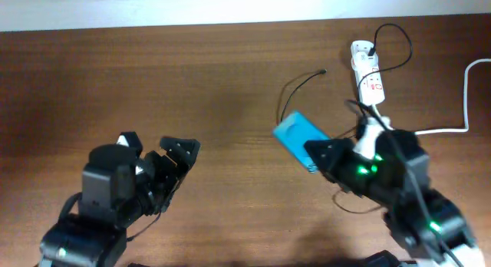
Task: Plug charger to phone and switch on socket
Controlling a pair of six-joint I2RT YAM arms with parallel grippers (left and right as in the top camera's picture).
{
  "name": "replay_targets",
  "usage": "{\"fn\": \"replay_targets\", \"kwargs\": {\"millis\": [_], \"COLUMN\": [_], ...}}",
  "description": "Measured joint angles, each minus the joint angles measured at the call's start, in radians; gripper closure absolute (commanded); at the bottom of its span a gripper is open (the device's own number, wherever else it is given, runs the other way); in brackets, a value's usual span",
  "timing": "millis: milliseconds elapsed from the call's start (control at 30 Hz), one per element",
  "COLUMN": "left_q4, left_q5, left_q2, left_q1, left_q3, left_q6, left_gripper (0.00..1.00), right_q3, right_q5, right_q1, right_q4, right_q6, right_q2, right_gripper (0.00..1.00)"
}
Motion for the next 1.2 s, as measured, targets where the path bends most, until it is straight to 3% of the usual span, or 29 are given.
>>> {"fn": "replay_targets", "kwargs": {"millis": [100,167,267,400,567,633,733,933,1200], "left_q4": [0.123,0.2,0.282,0.286,0.356,0.376,0.385,0.386,0.386], "left_q5": [0.038,0.117,0.232,0.272,0.268,0.267,0.256,0.269,0.269], "left_q2": [0.091,0.174,0.244,0.251,0.251,0.251,0.251,0.251,0.251], "left_q1": [0.0,0.0,0.0,0.0,0.0,0.0,0.0,0.0,0.0], "left_q3": [-0.002,-0.002,-0.003,-0.004,-0.004,-0.004,-0.004,-0.004,-0.004], "left_q6": [-0.018,-0.026,-0.021,0.029,0.031,0.009,-0.074,-0.192,-0.291], "left_gripper": [0.01,0.02,0.06,0.08,0.12,0.14,0.34,0.41,0.56], "right_q3": [-0.144,-0.148,-0.154,-0.161,-0.163,-0.163,-0.163,-0.163,-0.163], "right_q5": [-0.133,-0.182,-0.251,-0.315,-0.301,-0.266,-0.22,-0.176,-0.175], "right_q1": [0.0,0.0,0.006,0.074,0.129,0.172,0.192,0.192,0.206], "right_q4": [0.319,0.424,0.477,0.763,0.821,0.889,0.909,0.901,0.902], "right_q6": [0.001,0.021,0.154,0.361,0.621,0.652,0.65,0.547,0.612], "right_q2": [0.074,0.109,0.222,0.312,0.314,0.317,0.317,0.318,0.324], "right_gripper": [0.96,0.96,0.96,0.96,0.96,0.96,0.96,0.96,0.96]}}
